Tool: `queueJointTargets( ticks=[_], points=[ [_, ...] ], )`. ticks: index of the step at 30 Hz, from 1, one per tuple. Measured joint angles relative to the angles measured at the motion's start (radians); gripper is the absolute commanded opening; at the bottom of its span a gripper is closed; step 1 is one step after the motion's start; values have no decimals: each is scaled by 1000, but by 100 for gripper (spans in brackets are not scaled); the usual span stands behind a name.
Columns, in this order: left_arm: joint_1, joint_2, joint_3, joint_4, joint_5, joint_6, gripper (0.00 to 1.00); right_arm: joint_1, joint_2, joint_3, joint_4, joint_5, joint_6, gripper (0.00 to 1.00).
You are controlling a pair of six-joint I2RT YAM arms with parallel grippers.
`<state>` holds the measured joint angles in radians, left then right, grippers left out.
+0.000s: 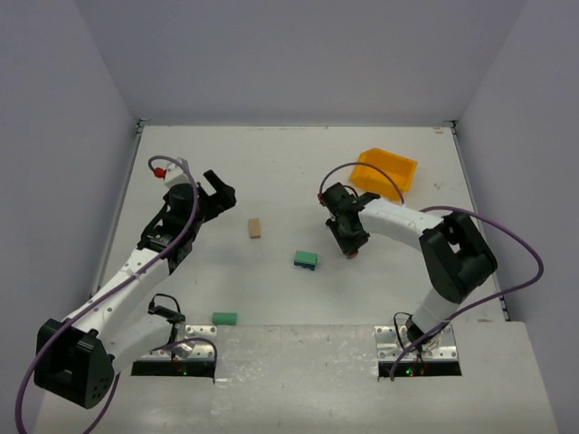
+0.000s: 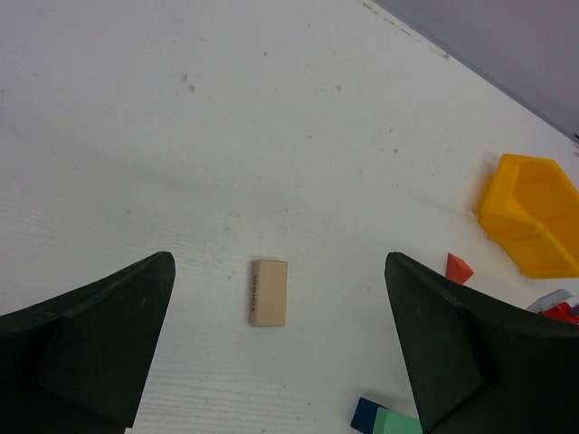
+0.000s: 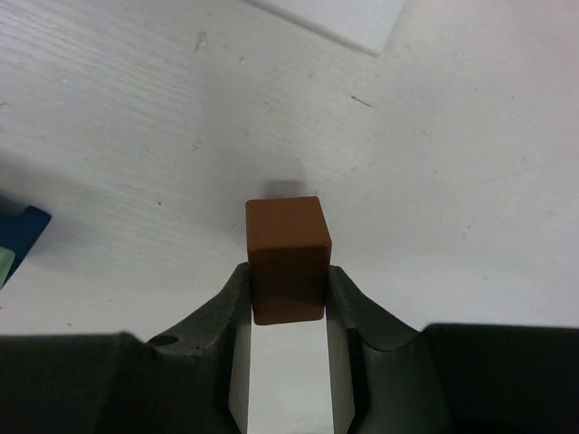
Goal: Build the wood block tower
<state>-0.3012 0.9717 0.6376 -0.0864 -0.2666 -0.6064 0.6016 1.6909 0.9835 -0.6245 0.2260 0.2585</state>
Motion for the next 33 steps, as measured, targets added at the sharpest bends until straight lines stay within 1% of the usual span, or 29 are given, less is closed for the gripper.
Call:
queueJointTargets(
  ticks=[3, 7, 9, 13, 17, 23, 28, 33],
  points=[
    [0, -6, 0, 1, 6, 0, 100, 36, -82, -17, 37, 8, -90, 7],
    [0, -11, 0, 0, 19, 0, 100, 150, -202, -26, 100, -9, -242, 7],
    [0, -13, -1, 1, 23, 0, 100, 195, -230, -19, 122, -35, -303, 7],
    [0, -18, -9, 0, 26, 0, 100, 243, -226, 6, 134, -59, -403, 8],
    [0, -23, -11, 0, 27, 0, 100, 280, -177, 24, 137, -63, -500, 9],
    [0, -30, -12, 0, 31, 0, 100, 300, -112, 29, 137, -100, -644, 13],
    [0, -44, -14, 1, 32, 0, 100, 298, -105, 78, 113, -150, -697, 15],
    [0, -46, -16, 0, 31, 0, 100, 298, -90, 118, 88, -182, -717, 16]
  ],
)
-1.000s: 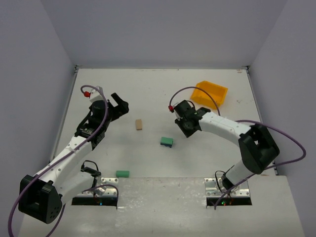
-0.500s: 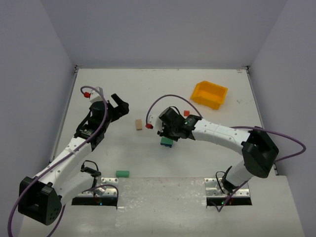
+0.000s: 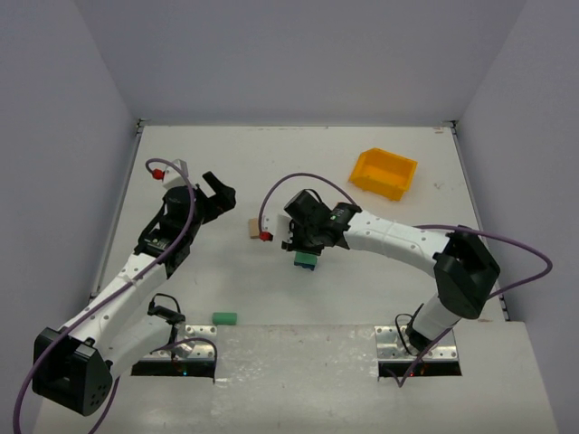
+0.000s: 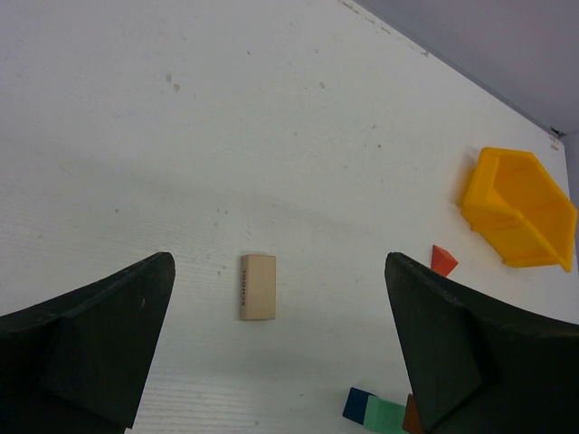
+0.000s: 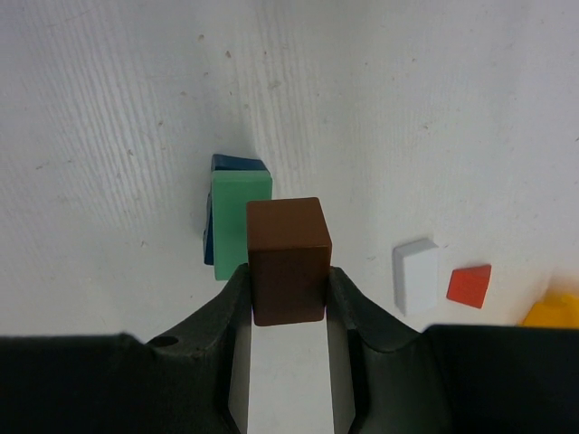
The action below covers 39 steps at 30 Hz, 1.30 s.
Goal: Build the wood block tower
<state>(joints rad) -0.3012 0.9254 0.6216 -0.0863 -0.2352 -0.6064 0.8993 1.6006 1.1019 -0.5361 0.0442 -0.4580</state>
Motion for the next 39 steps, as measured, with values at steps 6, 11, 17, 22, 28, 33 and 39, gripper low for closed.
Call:
queueJointTargets(
  ticks=[6, 11, 17, 22, 28, 33, 39],
  points=[
    [0, 0, 0, 0, 0, 0, 100, 0, 55, 36, -61, -19, -2, 17],
    [0, -1, 0, 0, 0, 0, 100, 0, 69, 52, -90, -23, 12, 19],
    [0, -1, 0, 0, 0, 0, 100, 0, 70, 53, -93, -23, 15, 22],
    [0, -1, 0, 0, -1, 0, 100, 0, 78, 53, -93, -24, 18, 25],
    [0, -1, 0, 0, -1, 0, 100, 0, 101, 53, -94, -23, 26, 27],
    [0, -1, 0, 0, -1, 0, 100, 0, 102, 53, -93, -24, 36, 28],
    [0, -1, 0, 0, -2, 0, 100, 0, 102, 53, -93, -26, 39, 30]
  ],
)
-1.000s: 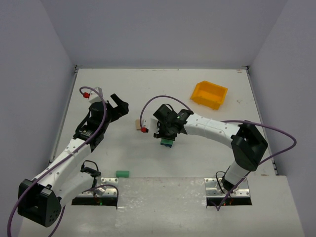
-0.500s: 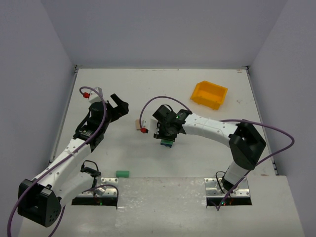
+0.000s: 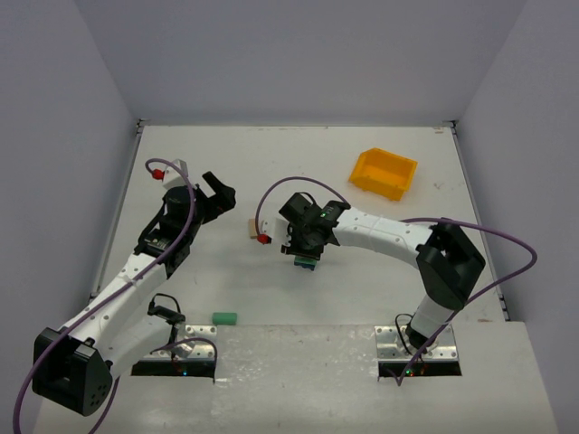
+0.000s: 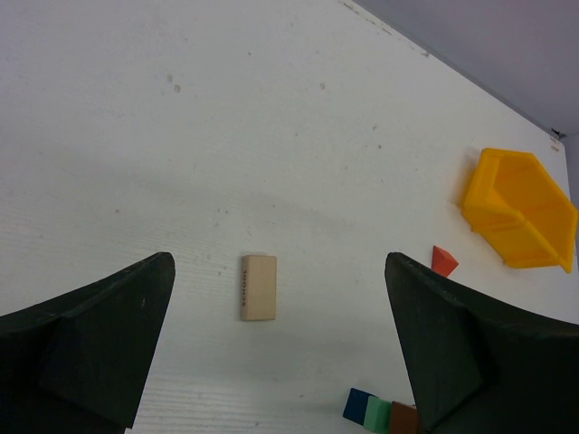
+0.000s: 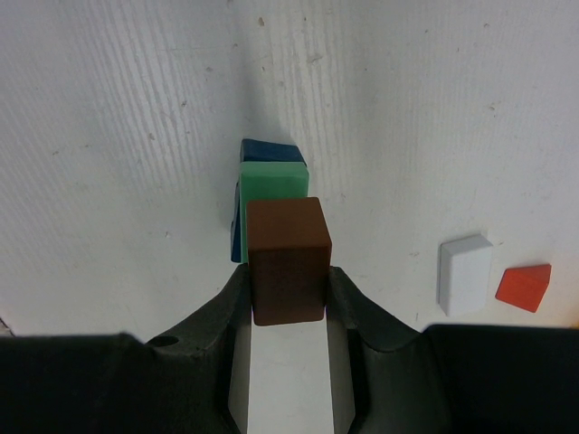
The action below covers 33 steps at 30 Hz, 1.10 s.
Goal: Build the wood block tower
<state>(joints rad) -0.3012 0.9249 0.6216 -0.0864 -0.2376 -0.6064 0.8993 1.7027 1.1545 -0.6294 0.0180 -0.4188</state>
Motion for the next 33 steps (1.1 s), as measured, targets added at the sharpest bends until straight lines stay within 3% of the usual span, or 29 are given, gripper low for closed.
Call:
queueJointTargets(
  ticks=[33],
  points=[
    [0, 0, 0, 0, -2, 0, 100, 0, 15, 0, -4, -23, 6, 40]
  ],
)
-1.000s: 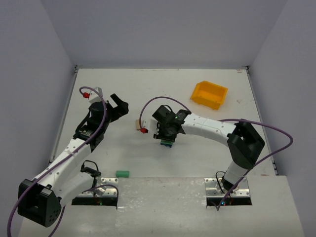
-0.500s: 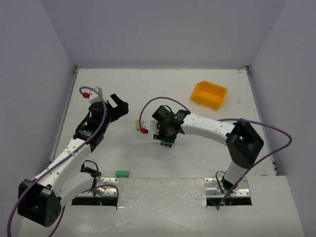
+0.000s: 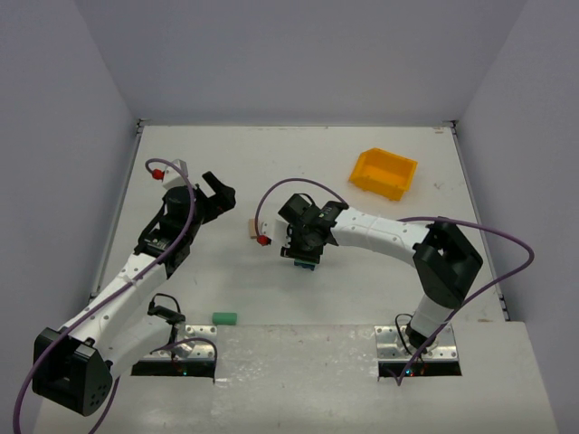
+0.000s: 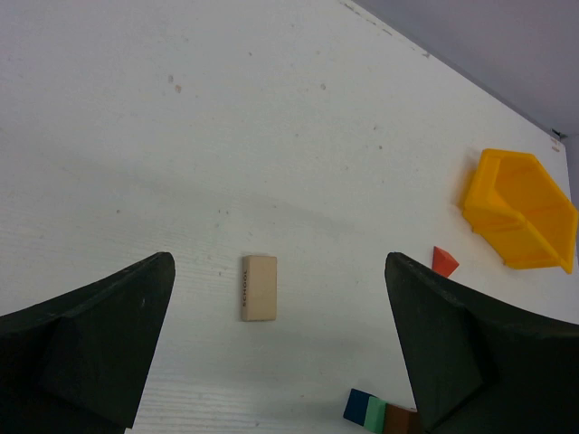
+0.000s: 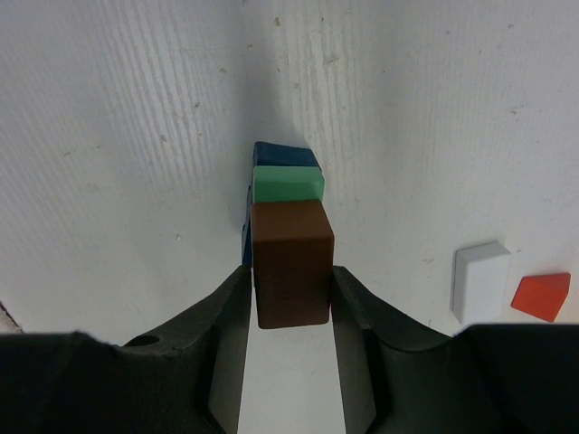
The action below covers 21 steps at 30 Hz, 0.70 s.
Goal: Build the wood block tower
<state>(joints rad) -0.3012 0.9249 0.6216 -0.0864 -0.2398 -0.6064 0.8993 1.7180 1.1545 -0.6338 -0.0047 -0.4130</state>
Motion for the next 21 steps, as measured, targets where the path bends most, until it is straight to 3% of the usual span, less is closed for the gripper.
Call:
queueJointTargets(
  ticks=[21],
  points=[
    [0, 0, -1, 0, 0, 0, 100, 0, 0, 2, 5, -8, 52, 40]
  ],
)
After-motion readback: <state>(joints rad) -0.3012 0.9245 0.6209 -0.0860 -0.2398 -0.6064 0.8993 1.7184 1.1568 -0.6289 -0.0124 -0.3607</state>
